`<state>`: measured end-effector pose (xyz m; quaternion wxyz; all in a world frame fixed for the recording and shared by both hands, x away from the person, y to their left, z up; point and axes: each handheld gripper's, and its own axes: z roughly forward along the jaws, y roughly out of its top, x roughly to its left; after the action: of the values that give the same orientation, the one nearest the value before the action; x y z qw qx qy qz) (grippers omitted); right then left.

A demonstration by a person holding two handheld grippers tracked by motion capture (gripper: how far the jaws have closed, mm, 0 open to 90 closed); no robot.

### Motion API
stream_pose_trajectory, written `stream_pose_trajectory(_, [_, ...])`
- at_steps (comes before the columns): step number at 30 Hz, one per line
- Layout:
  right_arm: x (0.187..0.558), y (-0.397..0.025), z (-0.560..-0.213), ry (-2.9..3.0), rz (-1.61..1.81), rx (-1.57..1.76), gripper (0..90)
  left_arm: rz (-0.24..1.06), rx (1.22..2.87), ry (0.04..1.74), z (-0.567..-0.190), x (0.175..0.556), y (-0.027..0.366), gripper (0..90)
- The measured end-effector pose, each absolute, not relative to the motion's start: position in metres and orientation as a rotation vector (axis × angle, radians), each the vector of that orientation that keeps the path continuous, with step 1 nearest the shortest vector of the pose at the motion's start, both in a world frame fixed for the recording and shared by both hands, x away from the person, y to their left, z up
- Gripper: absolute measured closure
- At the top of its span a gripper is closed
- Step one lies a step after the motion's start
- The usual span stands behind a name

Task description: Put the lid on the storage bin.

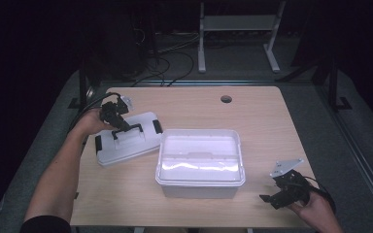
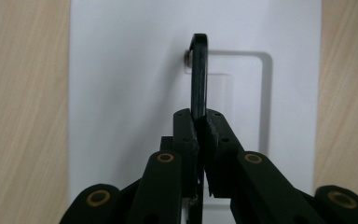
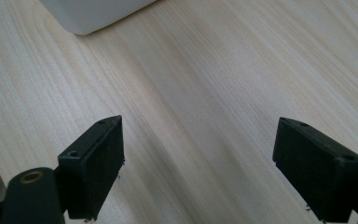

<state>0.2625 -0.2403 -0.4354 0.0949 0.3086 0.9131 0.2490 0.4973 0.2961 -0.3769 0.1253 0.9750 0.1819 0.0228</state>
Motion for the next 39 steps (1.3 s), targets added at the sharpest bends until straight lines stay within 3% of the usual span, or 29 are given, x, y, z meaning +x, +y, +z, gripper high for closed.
stream_pose_trajectory(19, [0.262,-0.238,-0.437,2.723,0.767,0.903,15.4,0.077,2.835,0.569,-0.358,0.456,0.318,84.8])
stream_pose_trajectory(39, [0.267,-0.236,-0.435,2.724,0.769,0.885,15.4,0.185,2.823,0.549,-0.281,0.392,0.337,84.8])
